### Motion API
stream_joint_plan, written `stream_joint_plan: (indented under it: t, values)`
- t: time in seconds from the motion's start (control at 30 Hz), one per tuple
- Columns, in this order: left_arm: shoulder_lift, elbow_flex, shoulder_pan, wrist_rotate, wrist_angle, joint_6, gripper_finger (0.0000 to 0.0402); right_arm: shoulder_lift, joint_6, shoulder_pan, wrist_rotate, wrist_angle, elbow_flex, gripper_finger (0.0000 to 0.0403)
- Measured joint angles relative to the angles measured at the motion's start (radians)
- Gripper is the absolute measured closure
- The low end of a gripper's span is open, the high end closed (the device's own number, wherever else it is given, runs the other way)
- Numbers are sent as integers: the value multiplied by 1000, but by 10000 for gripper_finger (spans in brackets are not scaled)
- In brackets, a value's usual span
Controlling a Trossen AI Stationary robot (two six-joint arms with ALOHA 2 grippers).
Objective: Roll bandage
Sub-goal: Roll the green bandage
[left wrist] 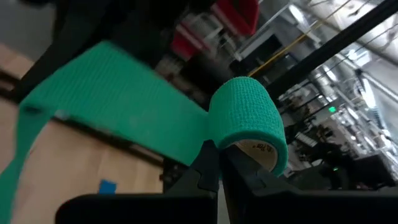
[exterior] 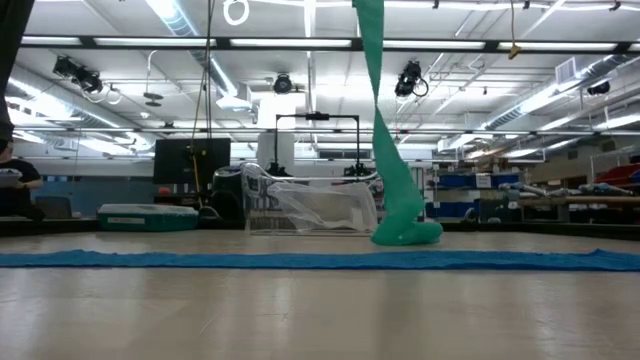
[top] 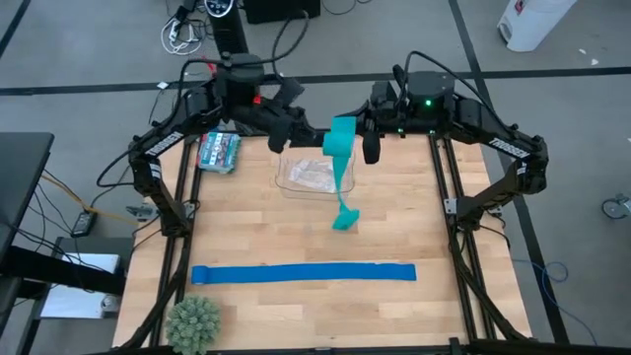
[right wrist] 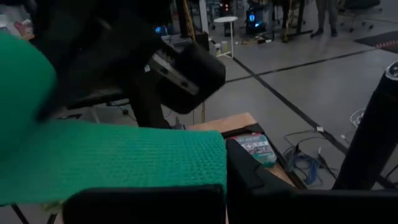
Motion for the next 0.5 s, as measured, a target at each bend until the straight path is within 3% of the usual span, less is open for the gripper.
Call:
stream_joint_plan:
  t: [0.13, 0.5]
  values:
    - [8, 0, -1, -5, -70, 34, 390, -10, -35, 0, 6, 18, 0, 403]
    - [49, 0, -2, 3, -61, 57, 390, -14, -79, 6, -15, 39, 0, 403]
